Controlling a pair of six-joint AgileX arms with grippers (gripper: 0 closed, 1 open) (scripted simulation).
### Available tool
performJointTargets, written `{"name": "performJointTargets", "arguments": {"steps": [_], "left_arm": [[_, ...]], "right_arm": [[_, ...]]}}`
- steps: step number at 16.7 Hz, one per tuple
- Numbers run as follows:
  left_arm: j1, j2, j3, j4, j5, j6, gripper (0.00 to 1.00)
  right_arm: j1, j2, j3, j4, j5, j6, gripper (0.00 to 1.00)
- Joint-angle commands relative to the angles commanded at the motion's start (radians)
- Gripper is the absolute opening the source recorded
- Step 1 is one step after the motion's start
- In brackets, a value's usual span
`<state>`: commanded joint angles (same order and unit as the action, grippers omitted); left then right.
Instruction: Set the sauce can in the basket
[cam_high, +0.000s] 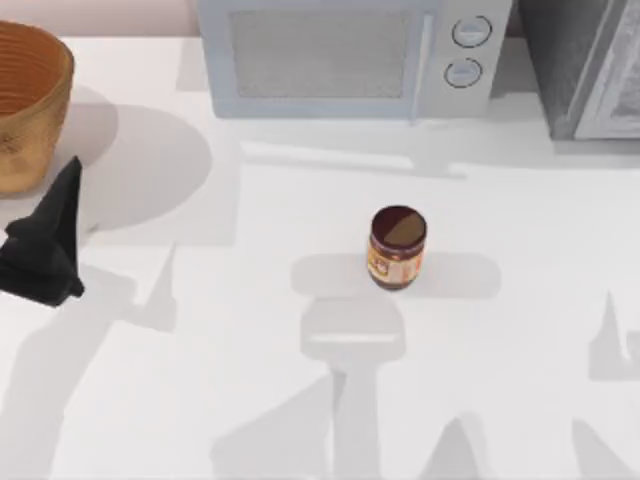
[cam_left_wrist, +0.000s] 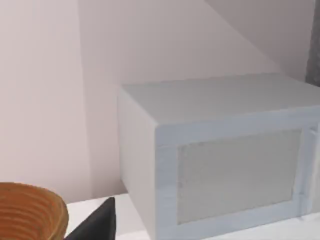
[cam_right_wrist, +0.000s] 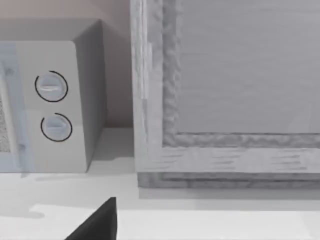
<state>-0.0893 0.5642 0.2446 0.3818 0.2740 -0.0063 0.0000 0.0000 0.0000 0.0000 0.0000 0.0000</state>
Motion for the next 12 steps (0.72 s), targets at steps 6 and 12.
{"name": "performJointTargets", "arguments": {"steps": [6, 12], "left_arm": [[-0.086, 0.701, 0.245, 0.393, 0.283, 0.021, 1.00], [-0.178, 1.342, 0.490, 0.777, 0.565, 0.032, 1.00]], "right_arm": [[0.000, 0.000, 0.000, 0.000, 0.000, 0.000, 1.00], [0.000, 0.000, 0.000, 0.000, 0.000, 0.000, 1.00]]}}
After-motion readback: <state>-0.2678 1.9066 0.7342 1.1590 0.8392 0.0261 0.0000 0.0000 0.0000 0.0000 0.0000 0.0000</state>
